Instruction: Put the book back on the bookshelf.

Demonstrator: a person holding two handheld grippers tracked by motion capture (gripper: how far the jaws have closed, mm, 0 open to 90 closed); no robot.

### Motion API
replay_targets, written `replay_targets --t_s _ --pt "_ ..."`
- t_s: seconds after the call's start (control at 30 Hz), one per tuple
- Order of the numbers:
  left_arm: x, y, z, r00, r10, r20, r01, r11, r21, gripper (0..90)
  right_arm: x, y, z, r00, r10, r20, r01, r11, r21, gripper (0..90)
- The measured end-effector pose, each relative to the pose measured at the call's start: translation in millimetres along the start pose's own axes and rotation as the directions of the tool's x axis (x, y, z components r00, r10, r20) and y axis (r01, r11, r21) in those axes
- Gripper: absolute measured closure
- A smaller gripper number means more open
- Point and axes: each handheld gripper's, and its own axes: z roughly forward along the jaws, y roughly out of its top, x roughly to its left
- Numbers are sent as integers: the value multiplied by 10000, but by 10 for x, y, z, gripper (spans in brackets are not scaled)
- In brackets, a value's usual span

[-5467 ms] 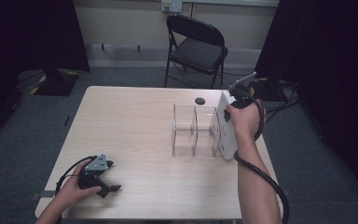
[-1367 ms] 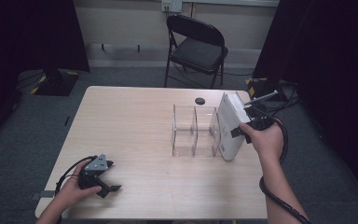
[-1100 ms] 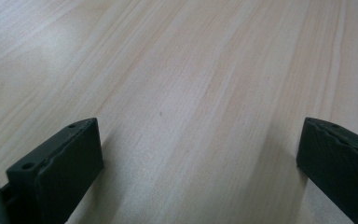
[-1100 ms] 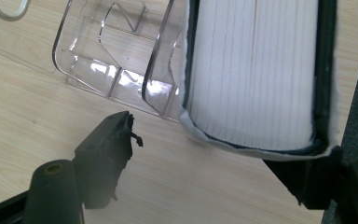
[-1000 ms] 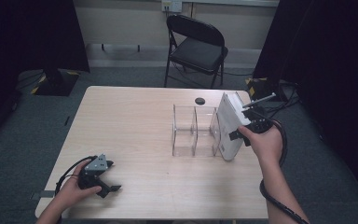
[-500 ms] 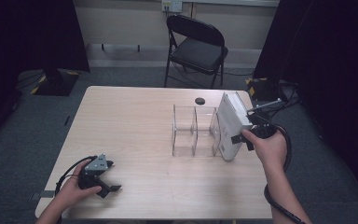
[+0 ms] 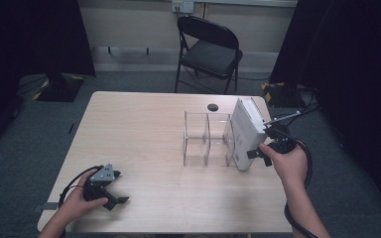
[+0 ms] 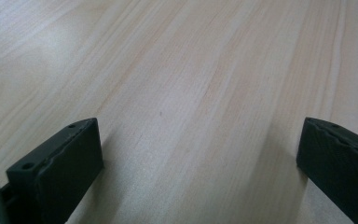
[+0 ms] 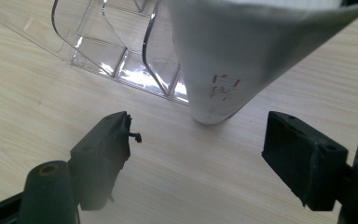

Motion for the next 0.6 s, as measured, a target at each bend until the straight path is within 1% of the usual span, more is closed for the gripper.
replay_targets --t_s 0.1,0.13,0.2,0.27,0.4,0.47,0.6 --pt "0 0 0 10000 1 -2 -1 10000 2 0 6 -34 10 9999 9 -143 -10 10000 -49 218" --pt "0 0 0 10000 3 -2 -3 10000 4 0 8 -44 17 9998 -97 -183 96 9999 -49 218" --pt "0 0 -1 10000 1 -5 -1 10000 10 0 16 -53 23 9998 -104 -167 103 9999 -52 218" --pt "0 0 0 10000 5 -4 -5 10000 6 0 42 -83 39 9995 -238 -212 237 9997 -31 214" --pt "0 0 0 10000 0 -1 0 10000 3 0 58 -125 70 9992 -247 -324 248 9997 33 203" --pt "0 0 0 10000 3 -2 -3 10000 0 0 60 -134 82 9990 -335 -283 336 9994 34 202" --pt "0 0 0 10000 4 -3 -4 10000 2 0 93 -167 131 9980 -431 -455 430 9991 -31 202"
